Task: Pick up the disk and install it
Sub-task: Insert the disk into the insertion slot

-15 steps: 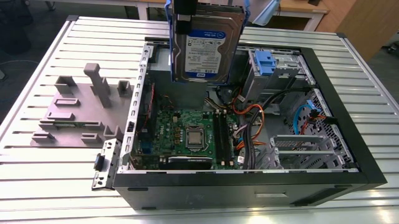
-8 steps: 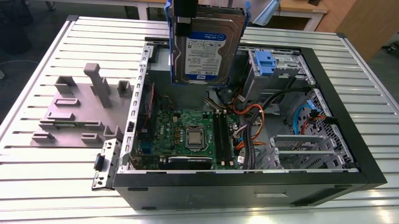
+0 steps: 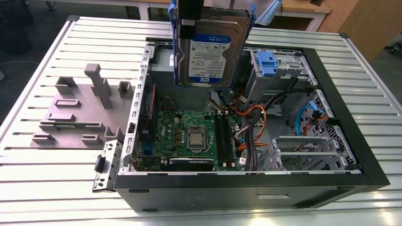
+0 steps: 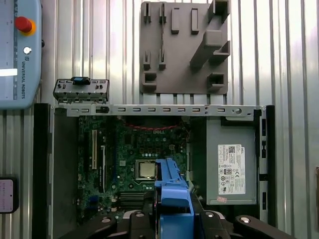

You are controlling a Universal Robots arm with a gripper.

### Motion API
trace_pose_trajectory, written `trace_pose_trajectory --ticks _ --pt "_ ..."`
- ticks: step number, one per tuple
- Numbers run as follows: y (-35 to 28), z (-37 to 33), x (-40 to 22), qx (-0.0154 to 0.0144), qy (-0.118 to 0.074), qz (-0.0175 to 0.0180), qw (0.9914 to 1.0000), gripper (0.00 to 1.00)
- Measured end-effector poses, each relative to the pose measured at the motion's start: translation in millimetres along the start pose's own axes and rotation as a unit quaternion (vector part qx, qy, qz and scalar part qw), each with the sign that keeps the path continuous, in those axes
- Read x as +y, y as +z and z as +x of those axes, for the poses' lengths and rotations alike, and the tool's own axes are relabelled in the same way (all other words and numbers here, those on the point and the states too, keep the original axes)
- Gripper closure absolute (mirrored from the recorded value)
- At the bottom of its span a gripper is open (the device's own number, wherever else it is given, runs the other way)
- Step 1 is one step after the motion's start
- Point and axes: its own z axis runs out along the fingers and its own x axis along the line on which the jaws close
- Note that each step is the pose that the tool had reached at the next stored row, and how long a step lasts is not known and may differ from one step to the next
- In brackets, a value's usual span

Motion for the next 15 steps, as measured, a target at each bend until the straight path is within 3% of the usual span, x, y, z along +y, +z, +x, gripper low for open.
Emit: trace_pose_trajectory --ticks 15 --pt "-1.0 -0.7 -28.5 0.0000 0.000 0.0000 1.00000 0.64"
